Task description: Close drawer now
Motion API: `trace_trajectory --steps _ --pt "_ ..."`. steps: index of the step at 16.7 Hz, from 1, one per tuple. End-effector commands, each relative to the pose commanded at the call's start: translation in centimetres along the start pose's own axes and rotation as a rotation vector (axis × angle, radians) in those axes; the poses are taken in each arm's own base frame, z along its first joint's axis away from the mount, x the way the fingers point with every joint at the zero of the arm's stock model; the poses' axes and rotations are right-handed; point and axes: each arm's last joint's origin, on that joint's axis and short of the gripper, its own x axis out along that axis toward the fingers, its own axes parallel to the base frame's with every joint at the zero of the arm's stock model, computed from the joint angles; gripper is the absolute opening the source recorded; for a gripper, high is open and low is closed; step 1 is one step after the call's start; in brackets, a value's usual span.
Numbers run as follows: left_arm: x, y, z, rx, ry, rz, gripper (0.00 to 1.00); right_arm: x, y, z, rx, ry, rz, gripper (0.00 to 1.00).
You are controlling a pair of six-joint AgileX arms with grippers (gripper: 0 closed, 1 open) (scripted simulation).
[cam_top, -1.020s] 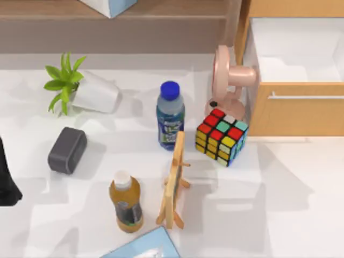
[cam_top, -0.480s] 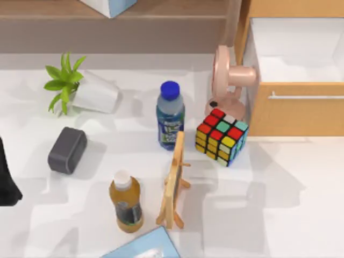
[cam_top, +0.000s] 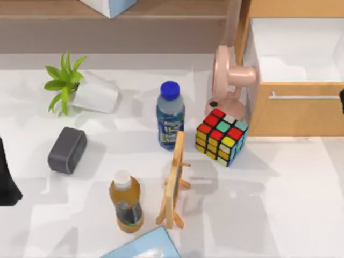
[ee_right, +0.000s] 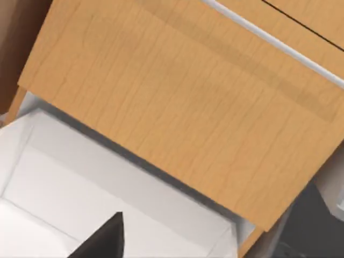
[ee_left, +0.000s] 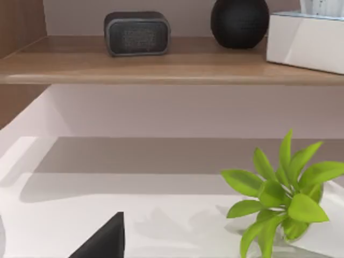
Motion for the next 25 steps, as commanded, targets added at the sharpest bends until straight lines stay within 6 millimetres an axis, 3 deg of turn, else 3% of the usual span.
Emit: trace_trajectory --steps 5,10,16,25 --pt "0.0 0.0 0.0 0.0 0.0 0.0 1.0 -0.8 5.7 -2.8 -0.402 0.012 0.028 1.0" --pt "0.0 0.0 0.0 0.0 0.0 0.0 1.0 -1.4 8.9 -4.7 -0.775 0.059 -0.022 1.0" --pt "0.0 0.0 0.0 0.0 0.0 0.0 1.0 -1.4 10.4 -6.0 -1.032 0.134 -0.084 1.0" --pt "0.0 0.0 0.0 0.0 0.0 0.0 1.0 -0.7 10.4 -6.2 -1.048 0.14 -0.089 1.0"
